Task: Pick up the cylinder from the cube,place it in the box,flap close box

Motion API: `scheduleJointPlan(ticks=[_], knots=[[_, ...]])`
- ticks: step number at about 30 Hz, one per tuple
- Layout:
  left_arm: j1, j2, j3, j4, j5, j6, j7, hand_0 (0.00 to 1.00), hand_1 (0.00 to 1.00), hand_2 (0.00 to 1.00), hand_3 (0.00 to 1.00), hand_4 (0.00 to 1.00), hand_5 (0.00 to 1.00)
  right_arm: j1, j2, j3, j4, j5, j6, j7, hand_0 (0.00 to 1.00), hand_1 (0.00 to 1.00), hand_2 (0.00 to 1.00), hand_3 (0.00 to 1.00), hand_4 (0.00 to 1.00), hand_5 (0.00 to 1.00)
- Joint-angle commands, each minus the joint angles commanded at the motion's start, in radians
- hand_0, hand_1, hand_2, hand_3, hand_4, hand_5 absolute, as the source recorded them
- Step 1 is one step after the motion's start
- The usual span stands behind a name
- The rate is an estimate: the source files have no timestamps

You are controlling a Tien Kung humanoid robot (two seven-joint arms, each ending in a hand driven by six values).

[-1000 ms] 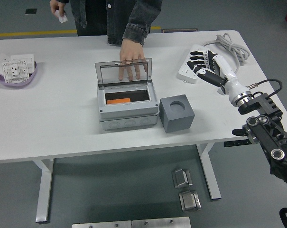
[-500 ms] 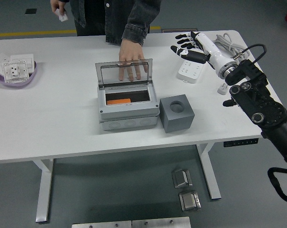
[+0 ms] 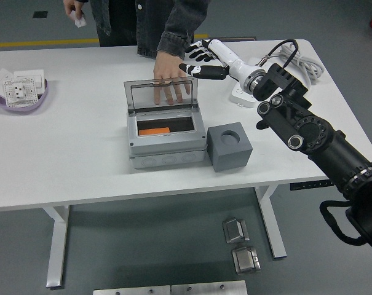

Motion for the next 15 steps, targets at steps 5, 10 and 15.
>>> scheduleJointPlan(ticks=[5, 10, 15], knots=[[-0.01, 0.003, 0.008, 0.0, -0.002, -0.002, -0.003, 0.711, 0.682, 0.709, 0.881, 0.8, 0.459, 0.008, 0.029, -0.048, -0.027, 0.015, -0.003, 0.009, 0.788, 0.754, 0.753, 0.77, 0.778, 0.499], [-0.015, 0.004, 0.012, 0.0, -0.001, -0.004, -0.003, 0.711, 0.682, 0.709, 0.881, 0.8, 0.459, 0.009, 0.036, -0.083, -0.039, 0.025, -0.006, 0.017, 0.792, 0.755, 0.753, 0.771, 0.778, 0.498], [-0.013, 0.003, 0.011, 0.0, 0.002, -0.005, -0.001, 0.711, 0.682, 0.709, 0.881, 0.8, 0.459, -0.001, 0.028, -0.118, -0.009, 0.031, -0.012, 0.015, 0.794, 0.755, 0.753, 0.772, 0.776, 0.498]])
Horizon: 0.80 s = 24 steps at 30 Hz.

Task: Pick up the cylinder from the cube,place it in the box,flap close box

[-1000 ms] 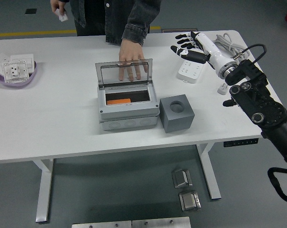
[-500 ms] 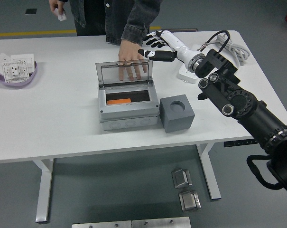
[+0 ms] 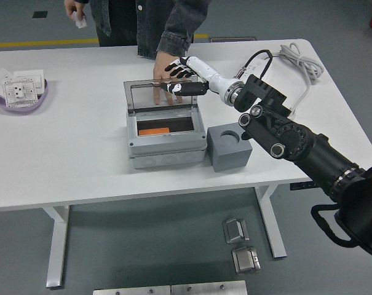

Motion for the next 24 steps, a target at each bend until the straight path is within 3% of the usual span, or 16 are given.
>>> scheduleJointPlan(ticks=[16, 24], knots=[[0.011, -0.007, 0.023, 0.0, -0.034, 0.0, -0.018, 0.71, 0.682, 0.708, 0.881, 0.798, 0.461, -0.079, -0.093, -0.104, 0.277, -0.027, -0.006, -0.072, 0.788, 0.746, 0.752, 0.775, 0.777, 0.506], [0.02, -0.012, 0.021, 0.0, -0.038, 0.0, -0.019, 0.71, 0.682, 0.707, 0.881, 0.798, 0.462, -0.142, -0.136, -0.131, 0.372, -0.019, -0.002, -0.092, 0.767, 0.727, 0.758, 0.78, 0.777, 0.511]])
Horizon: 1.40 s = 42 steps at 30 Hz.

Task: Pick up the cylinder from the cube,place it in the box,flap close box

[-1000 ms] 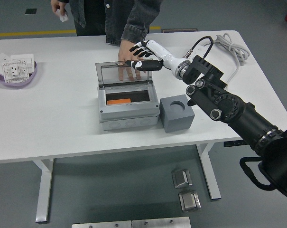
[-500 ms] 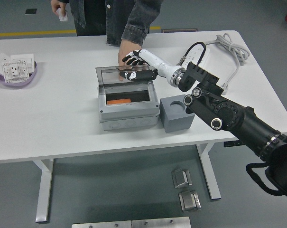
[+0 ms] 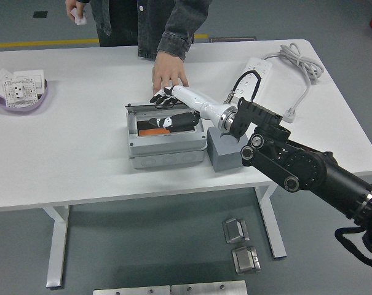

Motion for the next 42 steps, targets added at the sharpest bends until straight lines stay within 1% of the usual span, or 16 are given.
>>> scheduleJointPlan(ticks=[5, 10, 15, 19, 22, 25, 28, 31, 33, 35, 37, 39, 40, 42], knots=[[0.004, -0.001, -0.005, 0.0, 0.002, 0.0, 0.001, 0.71, 0.682, 0.707, 0.881, 0.797, 0.461, -0.031, -0.018, 0.008, 0.045, -0.009, 0.001, -0.012, 0.755, 0.723, 0.76, 0.785, 0.776, 0.508], [0.007, -0.001, -0.008, 0.0, 0.002, 0.001, 0.001, 0.71, 0.682, 0.707, 0.88, 0.797, 0.46, -0.063, -0.025, 0.023, 0.076, -0.014, -0.002, -0.018, 0.744, 0.714, 0.763, 0.79, 0.775, 0.508], [0.008, -0.004, -0.015, 0.0, 0.006, 0.001, 0.004, 0.71, 0.682, 0.707, 0.88, 0.797, 0.46, -0.092, -0.037, 0.068, 0.107, -0.036, 0.006, -0.027, 0.744, 0.714, 0.763, 0.79, 0.775, 0.508], [0.011, -0.005, -0.024, 0.0, 0.012, 0.002, 0.007, 0.709, 0.682, 0.707, 0.88, 0.796, 0.459, -0.148, -0.078, 0.154, 0.179, -0.066, 0.025, -0.044, 0.742, 0.714, 0.765, 0.793, 0.775, 0.507], [0.017, -0.008, -0.03, 0.0, 0.014, 0.003, 0.009, 0.709, 0.682, 0.706, 0.88, 0.795, 0.457, -0.217, -0.124, 0.242, 0.256, -0.08, 0.04, -0.055, 0.745, 0.716, 0.765, 0.794, 0.774, 0.507], [0.019, -0.009, -0.036, 0.0, 0.019, 0.002, 0.012, 0.709, 0.682, 0.706, 0.88, 0.795, 0.457, -0.275, -0.155, 0.319, 0.321, -0.076, 0.043, -0.053, 0.745, 0.716, 0.765, 0.794, 0.774, 0.507], [0.018, -0.011, -0.034, 0.0, 0.016, 0.002, 0.011, 0.709, 0.681, 0.707, 0.879, 0.793, 0.454, -0.35, -0.185, 0.411, 0.393, -0.041, 0.031, -0.031, 0.748, 0.716, 0.766, 0.796, 0.775, 0.507], [0.019, -0.01, -0.035, 0.0, 0.017, 0.002, 0.01, 0.709, 0.681, 0.707, 0.879, 0.793, 0.454, -0.424, -0.194, 0.498, 0.442, 0.012, 0.005, 0.014, 0.748, 0.716, 0.766, 0.796, 0.775, 0.507], [0.021, -0.01, -0.036, 0.0, 0.018, 0.002, 0.01, 0.709, 0.681, 0.707, 0.879, 0.793, 0.454, -0.478, -0.188, 0.561, 0.446, 0.063, -0.022, 0.057, 0.748, 0.716, 0.766, 0.796, 0.775, 0.507], [0.024, -0.011, -0.037, 0.0, 0.017, 0.002, 0.01, 0.709, 0.681, 0.705, 0.879, 0.792, 0.452, -0.533, -0.173, 0.624, 0.425, 0.13, -0.05, 0.106, 0.747, 0.713, 0.765, 0.791, 0.775, 0.506], [0.028, -0.013, -0.04, 0.0, 0.019, 0.002, 0.011, 0.709, 0.681, 0.705, 0.879, 0.792, 0.452, -0.576, -0.156, 0.673, 0.392, 0.199, -0.059, 0.15, 0.747, 0.713, 0.765, 0.791, 0.775, 0.506], [0.031, -0.016, -0.041, 0.0, 0.018, 0.003, 0.012, 0.709, 0.681, 0.705, 0.879, 0.792, 0.452, -0.621, -0.136, 0.721, 0.352, 0.274, -0.057, 0.196, 0.747, 0.713, 0.765, 0.791, 0.775, 0.506], [0.032, -0.018, -0.041, 0.0, 0.018, 0.002, 0.012, 0.709, 0.681, 0.706, 0.878, 0.791, 0.45, -0.639, -0.128, 0.741, 0.338, 0.31, -0.057, 0.213, 0.727, 0.697, 0.747, 0.765, 0.772, 0.501], [0.031, -0.02, -0.037, 0.0, 0.014, 0.002, 0.011, 0.709, 0.681, 0.706, 0.878, 0.791, 0.45, -0.67, -0.11, 0.785, 0.315, 0.386, -0.06, 0.234, 0.727, 0.697, 0.747, 0.765, 0.772, 0.501]])
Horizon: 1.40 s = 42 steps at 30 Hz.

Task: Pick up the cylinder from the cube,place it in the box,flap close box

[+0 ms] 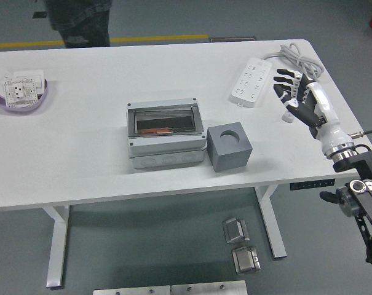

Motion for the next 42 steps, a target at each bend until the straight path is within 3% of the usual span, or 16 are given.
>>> scheduleJointPlan(ticks=[6, 10, 30, 42], knots=[[-0.006, -0.002, 0.007, 0.0, -0.008, 0.0, -0.004, 0.709, 0.681, 0.706, 0.878, 0.79, 0.448, -0.031, 0.034, 0.109, -0.003, 0.136, -0.014, 0.01, 0.723, 0.698, 0.735, 0.724, 0.774, 0.502], [-0.006, -0.002, 0.006, 0.0, -0.008, 0.001, -0.003, 0.709, 0.681, 0.706, 0.878, 0.79, 0.447, -0.037, 0.041, 0.133, 0.001, 0.158, -0.016, 0.013, 0.732, 0.711, 0.747, 0.743, 0.774, 0.501], [-0.015, 0.005, 0.012, 0.0, -0.015, 0.0, -0.003, 0.708, 0.682, 0.706, 0.877, 0.789, 0.446, -0.041, 0.03, 0.173, 0.045, 0.008, -0.034, -0.019, 0.737, 0.71, 0.742, 0.739, 0.781, 0.509], [-0.021, 0.011, 0.017, 0.0, -0.023, -0.001, -0.004, 0.708, 0.681, 0.706, 0.877, 0.789, 0.446, -0.052, 0.04, 0.202, 0.044, -0.001, -0.032, -0.015, 0.744, 0.714, 0.744, 0.743, 0.781, 0.504]])
